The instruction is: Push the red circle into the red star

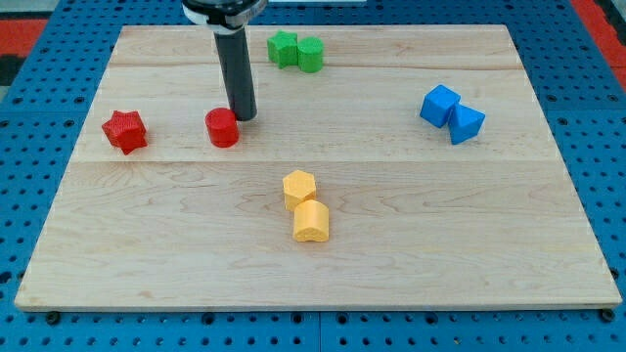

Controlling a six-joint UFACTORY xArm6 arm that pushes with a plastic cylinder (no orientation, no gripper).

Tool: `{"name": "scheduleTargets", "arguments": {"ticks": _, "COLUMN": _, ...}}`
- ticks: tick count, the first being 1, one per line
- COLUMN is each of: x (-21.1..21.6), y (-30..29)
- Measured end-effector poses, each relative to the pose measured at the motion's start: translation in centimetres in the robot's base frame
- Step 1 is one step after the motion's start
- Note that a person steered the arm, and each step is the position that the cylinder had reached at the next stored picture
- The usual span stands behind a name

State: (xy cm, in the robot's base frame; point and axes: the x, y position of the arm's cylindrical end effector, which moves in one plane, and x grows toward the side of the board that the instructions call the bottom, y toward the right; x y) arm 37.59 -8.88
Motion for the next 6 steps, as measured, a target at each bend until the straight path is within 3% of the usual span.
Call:
{"name": "scheduleTargets", "arguments": {"ticks": 2, "x": 1.3, "y": 1.4}}
{"name": "scheduleTargets", "arguments": {"ticks": 3, "x": 4.2, "y": -3.2}}
{"name": "scheduleTargets", "arguments": {"ticks": 4, "x": 4.3, "y": -8.8}}
{"name": "scheduleTargets", "arguments": {"ticks": 6, "x": 1.4, "y": -6.1}}
